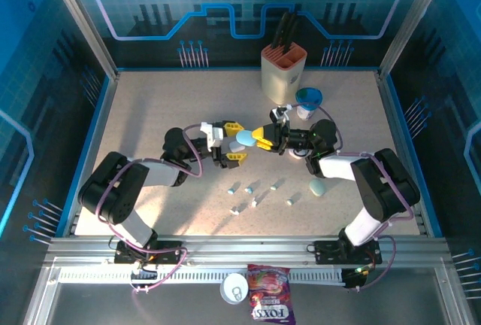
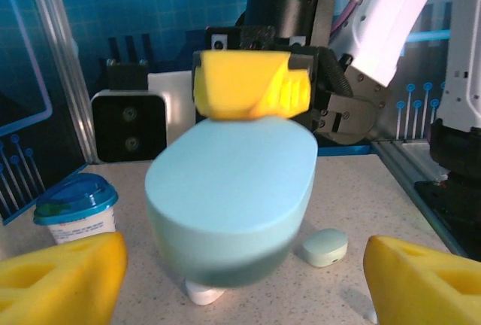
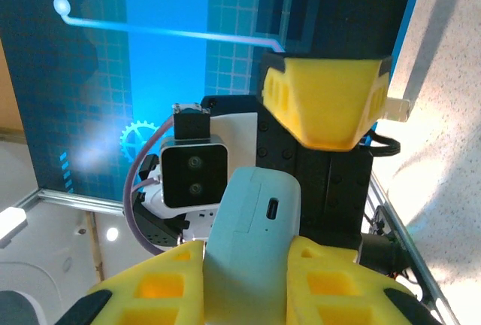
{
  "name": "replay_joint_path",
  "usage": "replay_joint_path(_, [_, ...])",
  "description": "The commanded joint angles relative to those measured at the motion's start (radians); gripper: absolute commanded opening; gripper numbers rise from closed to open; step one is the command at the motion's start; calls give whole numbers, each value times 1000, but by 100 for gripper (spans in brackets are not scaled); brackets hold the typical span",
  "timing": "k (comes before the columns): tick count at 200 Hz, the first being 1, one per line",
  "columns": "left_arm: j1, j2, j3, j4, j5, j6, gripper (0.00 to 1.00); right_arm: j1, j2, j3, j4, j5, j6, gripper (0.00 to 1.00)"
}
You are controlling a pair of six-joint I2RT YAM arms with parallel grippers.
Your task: Insert wireless bluetooth earbuds into charging case
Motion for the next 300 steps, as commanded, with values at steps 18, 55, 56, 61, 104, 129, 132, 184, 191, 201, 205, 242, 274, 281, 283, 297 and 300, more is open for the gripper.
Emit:
replay_joint_path(18, [0, 13, 54, 33, 124, -87, 72, 9, 8, 9, 58, -6, 21, 13])
replay_joint_path(55, [-1, 22, 69, 34, 152, -123, 60, 11, 11, 20, 57, -9, 18, 13])
replay_joint_path(56, [-1, 23, 69, 34, 152, -123, 60, 11, 11, 20, 58, -8, 19, 13])
replay_joint_path(61, [0, 23, 69, 35, 152, -123, 58, 10, 11, 21, 58, -8, 20, 13])
replay_joint_path(104, [1, 33, 77, 34, 152, -124, 44, 10, 16, 28, 57, -9, 29, 12])
replay_joint_path(129, [1, 33, 80, 35, 152, -120, 38, 11, 18, 35, 57, 0, 33, 15])
replay_joint_path(132, [2, 33, 80, 35, 151, -119, 37, 10, 17, 36, 58, 1, 33, 18])
replay_joint_path(184, [14, 12, 68, 2, 94, -132, 24, -37, 3, 39, 54, 25, -91, 67])
replay_joint_path(191, [14, 2, 61, -26, 81, -116, 23, -41, 11, 40, 54, 21, -87, 69])
replay_joint_path(201, [14, -23, 51, -84, 58, -81, 22, -43, 25, 46, 55, 17, -81, 70])
replay_joint_path(205, [14, -35, 48, -115, 47, -65, 22, -43, 31, 46, 55, 17, -80, 70])
replay_joint_path(242, [13, -169, 52, -498, -69, 125, 24, -51, 42, 47, -38, 20, -159, 69])
replay_joint_path(274, [15, -221, 36, -571, -81, 179, 26, -58, -29, 61, -343, 65, -374, 68])
replay_joint_path(281, [15, -227, 33, -574, -80, 179, 25, -58, -52, 71, -427, 75, -429, 69])
replay_joint_path(283, [15, -229, 32, -574, -82, 179, 25, -58, -59, 74, -450, 78, -445, 69])
replay_joint_path(297, [15, -238, 32, -576, -88, 179, 25, -57, -98, 96, -614, 104, -537, 69])
replay_joint_path(300, [15, -240, 31, -577, -90, 179, 25, -57, -106, 100, -640, 108, -552, 69])
